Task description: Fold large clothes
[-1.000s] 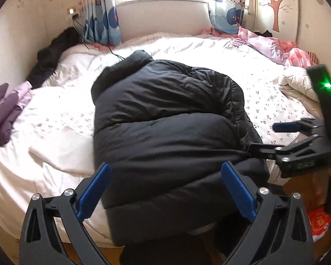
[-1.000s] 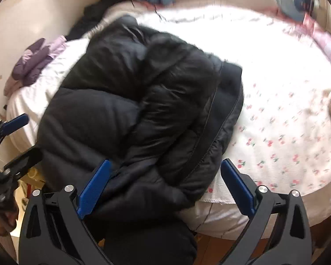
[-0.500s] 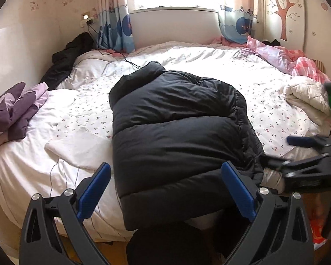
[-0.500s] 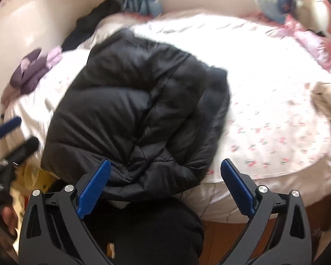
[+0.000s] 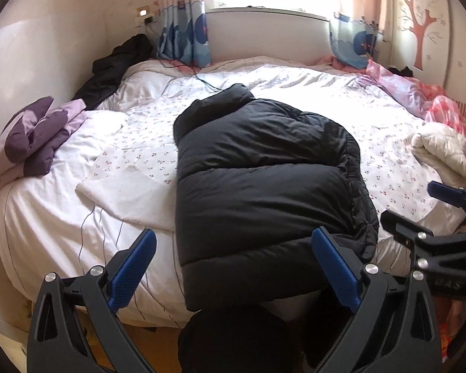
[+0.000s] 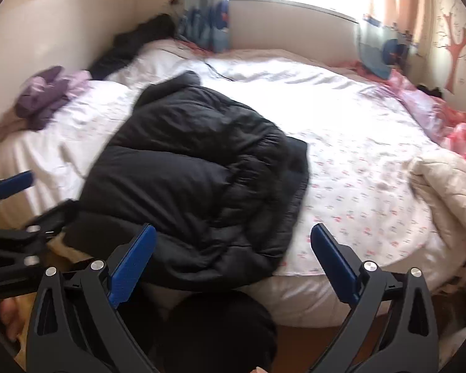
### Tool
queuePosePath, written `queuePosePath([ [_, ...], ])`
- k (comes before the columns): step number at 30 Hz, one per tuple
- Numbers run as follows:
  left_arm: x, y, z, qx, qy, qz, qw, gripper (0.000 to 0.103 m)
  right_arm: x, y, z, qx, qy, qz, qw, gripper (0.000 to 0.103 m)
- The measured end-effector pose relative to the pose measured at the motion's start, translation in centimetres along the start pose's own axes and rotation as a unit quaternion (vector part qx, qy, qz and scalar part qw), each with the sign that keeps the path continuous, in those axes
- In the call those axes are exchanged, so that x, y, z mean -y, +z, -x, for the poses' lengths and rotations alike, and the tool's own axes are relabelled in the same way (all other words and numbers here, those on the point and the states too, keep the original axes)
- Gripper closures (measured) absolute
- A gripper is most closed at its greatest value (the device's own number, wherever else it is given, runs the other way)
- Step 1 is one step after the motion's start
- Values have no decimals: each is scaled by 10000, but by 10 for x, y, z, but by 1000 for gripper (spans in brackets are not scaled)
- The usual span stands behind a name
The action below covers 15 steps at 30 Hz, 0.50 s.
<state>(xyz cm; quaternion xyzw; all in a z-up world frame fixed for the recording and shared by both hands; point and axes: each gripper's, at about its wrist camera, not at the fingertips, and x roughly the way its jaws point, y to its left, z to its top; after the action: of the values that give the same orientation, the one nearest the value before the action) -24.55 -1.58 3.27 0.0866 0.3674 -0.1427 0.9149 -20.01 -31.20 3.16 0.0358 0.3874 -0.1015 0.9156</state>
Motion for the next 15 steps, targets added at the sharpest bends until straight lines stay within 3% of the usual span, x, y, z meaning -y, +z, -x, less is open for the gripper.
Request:
queuePosePath([
  [15,-10,-1,-15,-224,375,57,9990,7,-4,-1,-40,-511,-43,-124,9986,7],
])
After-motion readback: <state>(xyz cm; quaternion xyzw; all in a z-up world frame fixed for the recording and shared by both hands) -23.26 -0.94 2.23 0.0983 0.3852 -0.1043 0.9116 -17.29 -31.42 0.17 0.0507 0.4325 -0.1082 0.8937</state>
